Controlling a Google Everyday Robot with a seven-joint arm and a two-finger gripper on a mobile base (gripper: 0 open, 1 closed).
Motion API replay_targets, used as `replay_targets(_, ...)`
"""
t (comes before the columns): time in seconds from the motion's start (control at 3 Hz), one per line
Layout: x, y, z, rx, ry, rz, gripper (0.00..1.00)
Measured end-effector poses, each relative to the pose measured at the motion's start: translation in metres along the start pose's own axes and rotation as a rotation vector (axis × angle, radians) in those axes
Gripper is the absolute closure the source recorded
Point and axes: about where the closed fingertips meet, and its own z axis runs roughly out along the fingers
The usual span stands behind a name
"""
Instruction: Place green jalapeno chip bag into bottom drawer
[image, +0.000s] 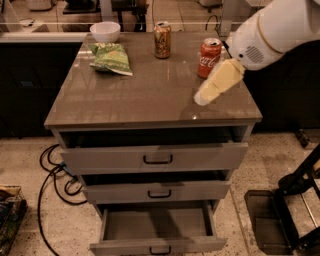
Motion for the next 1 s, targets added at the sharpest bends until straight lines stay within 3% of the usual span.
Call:
replay_targets(0.33,-0.044,-0.015,0.035,-0.013,-0.081,0.005,0.00)
replay_targets(0.67,-0.073,-0.017,0.059,-0.041,-0.107,-0.025,0.00)
replay_targets(1.0,-0.073,-0.017,0.059,-0.042,-0.107,-0.025,0.00)
